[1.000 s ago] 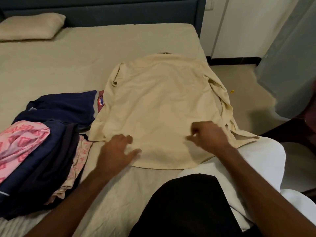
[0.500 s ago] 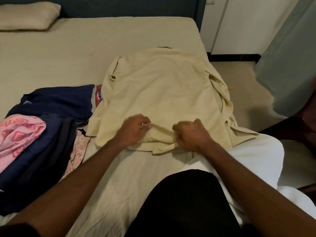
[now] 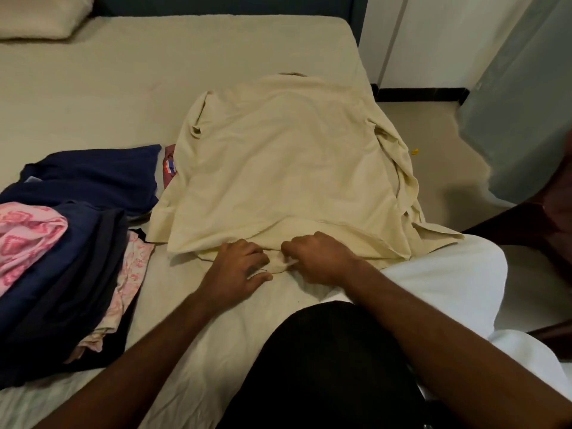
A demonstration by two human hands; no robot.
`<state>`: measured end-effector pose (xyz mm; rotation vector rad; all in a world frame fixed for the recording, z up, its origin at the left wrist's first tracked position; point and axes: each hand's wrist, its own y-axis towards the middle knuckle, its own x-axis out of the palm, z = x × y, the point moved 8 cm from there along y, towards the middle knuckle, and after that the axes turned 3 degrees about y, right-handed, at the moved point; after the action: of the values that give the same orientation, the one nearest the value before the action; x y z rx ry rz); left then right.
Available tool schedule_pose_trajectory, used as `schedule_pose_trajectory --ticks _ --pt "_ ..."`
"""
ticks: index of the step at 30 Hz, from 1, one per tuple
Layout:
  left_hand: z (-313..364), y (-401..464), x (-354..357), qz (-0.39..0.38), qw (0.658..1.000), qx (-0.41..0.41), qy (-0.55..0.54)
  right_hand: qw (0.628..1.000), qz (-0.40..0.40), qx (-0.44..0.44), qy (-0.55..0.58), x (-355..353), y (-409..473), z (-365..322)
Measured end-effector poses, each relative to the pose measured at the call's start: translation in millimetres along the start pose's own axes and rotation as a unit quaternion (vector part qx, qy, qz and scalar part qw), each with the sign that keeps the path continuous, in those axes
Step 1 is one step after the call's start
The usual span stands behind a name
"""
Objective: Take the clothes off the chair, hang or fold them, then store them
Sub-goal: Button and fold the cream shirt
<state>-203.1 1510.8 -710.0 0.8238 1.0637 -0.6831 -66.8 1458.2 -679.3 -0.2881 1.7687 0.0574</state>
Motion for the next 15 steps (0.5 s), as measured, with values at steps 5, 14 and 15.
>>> schedule_pose_trajectory --ticks 5,14,15 --pt "-6.1 5.9 2.2 -0.005 0.999 -0.037 -0.033 0.961 0.098 0.144 0.216 -5.0 -0.4 49.4" --pt "11.1 23.4 -9.4 0.018 0.997 -0.053 0.052 0.958 0.098 0.097 0.25 -4.5 6.5 38.1" --pt "12.3 26.0 -9.2 0.0 0.996 -0.064 0.057 0.955 0.105 0.1 0.261 -5.3 7.4 39.0"
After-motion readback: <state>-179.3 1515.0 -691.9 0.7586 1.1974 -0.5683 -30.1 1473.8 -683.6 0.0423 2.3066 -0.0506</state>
